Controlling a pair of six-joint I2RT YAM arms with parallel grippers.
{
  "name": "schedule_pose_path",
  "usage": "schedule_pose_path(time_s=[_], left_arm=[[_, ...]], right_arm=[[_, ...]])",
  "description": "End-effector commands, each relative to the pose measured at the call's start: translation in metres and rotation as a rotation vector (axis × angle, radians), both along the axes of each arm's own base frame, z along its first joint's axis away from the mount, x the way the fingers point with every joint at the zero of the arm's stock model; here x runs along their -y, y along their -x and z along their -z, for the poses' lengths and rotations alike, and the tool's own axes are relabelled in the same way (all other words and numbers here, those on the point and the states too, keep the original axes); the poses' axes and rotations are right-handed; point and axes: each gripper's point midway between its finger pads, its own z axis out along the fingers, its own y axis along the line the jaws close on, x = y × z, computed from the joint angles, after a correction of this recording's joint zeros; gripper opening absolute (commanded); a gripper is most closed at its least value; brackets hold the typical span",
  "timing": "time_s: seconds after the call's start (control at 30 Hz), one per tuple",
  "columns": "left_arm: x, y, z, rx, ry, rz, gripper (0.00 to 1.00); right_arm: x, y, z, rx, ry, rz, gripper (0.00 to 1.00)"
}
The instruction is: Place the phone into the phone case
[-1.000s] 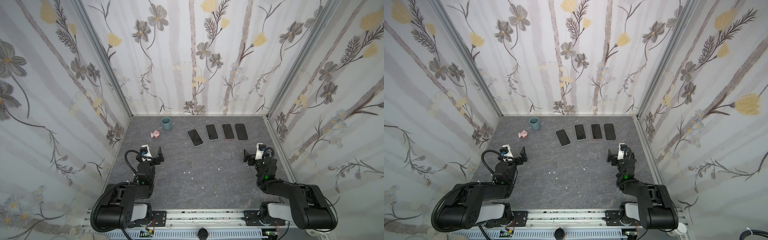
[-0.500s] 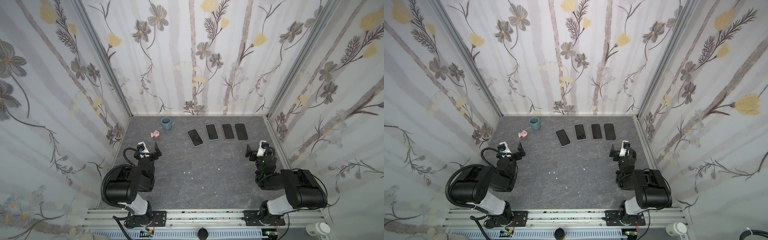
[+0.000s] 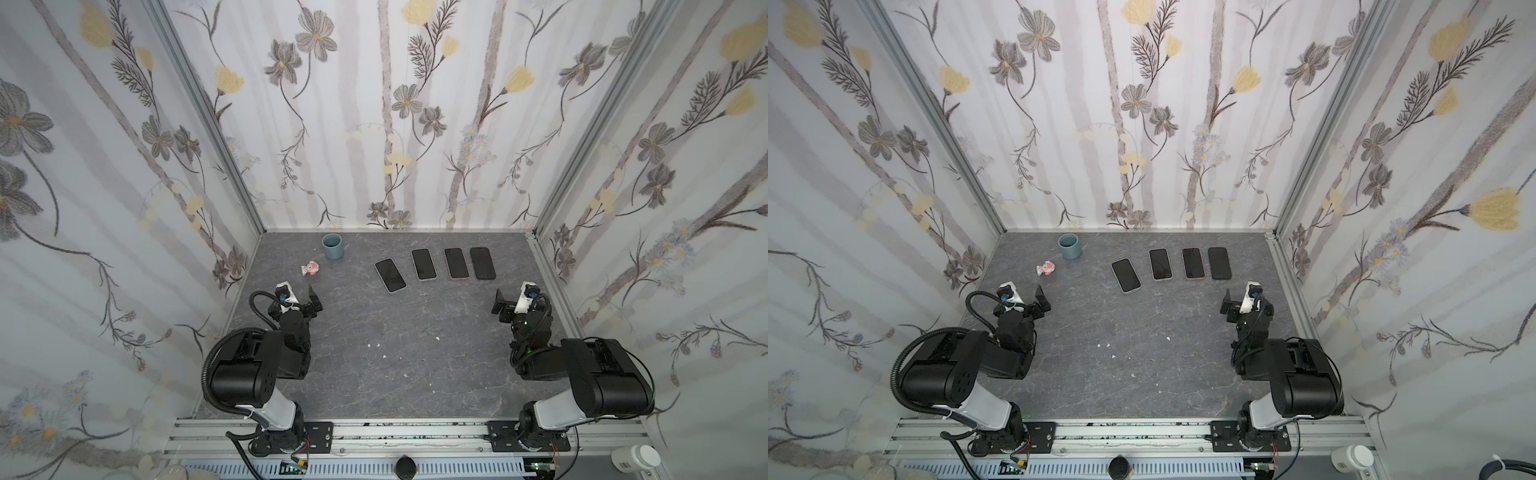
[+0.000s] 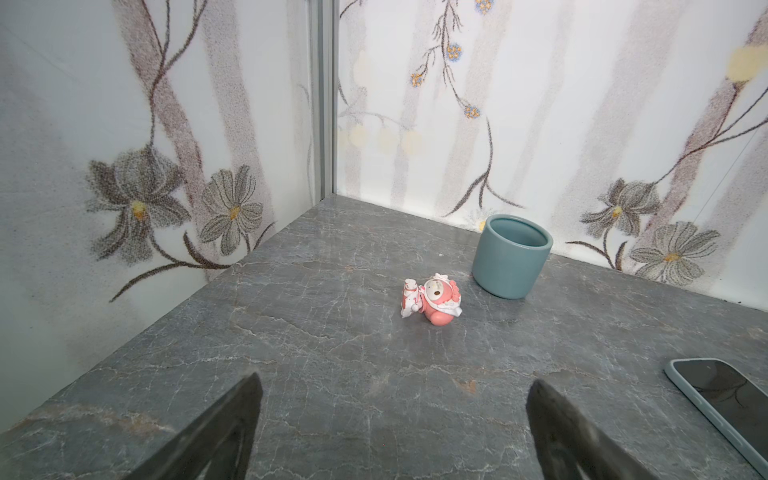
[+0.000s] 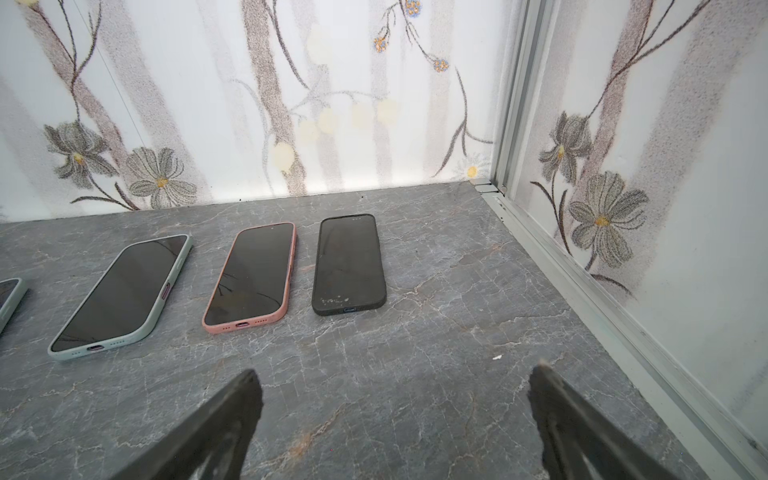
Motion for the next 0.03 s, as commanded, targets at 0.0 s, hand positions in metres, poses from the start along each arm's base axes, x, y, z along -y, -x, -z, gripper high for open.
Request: schedule_pose_path(time_s=[0.0], left_arm=[[-0.0059, 0.0038, -0.007, 0.031, 0.011, -0.045, 1.0]], right_arm=[[0.0016, -0.0002, -0.0094, 0.04, -0.004, 0.01, 1.0]])
